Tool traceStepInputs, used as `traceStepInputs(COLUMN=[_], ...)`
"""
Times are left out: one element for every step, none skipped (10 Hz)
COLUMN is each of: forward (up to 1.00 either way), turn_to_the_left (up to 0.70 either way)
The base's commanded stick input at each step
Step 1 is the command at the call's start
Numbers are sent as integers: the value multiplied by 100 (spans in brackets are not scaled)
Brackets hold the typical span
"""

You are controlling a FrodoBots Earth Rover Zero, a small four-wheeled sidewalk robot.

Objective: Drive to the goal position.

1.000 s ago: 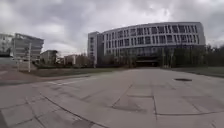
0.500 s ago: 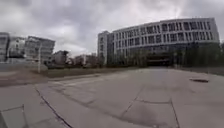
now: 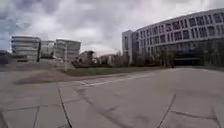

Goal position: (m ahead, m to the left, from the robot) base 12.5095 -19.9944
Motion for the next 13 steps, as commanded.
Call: traceStepInputs(forward=[70,70,70,70,70,70,70,70,70,70,70,70,70], turn_to_the_left=[0,0,0,-35,-35,-35,-35,-35,-35,-35,-35,-35,-35])
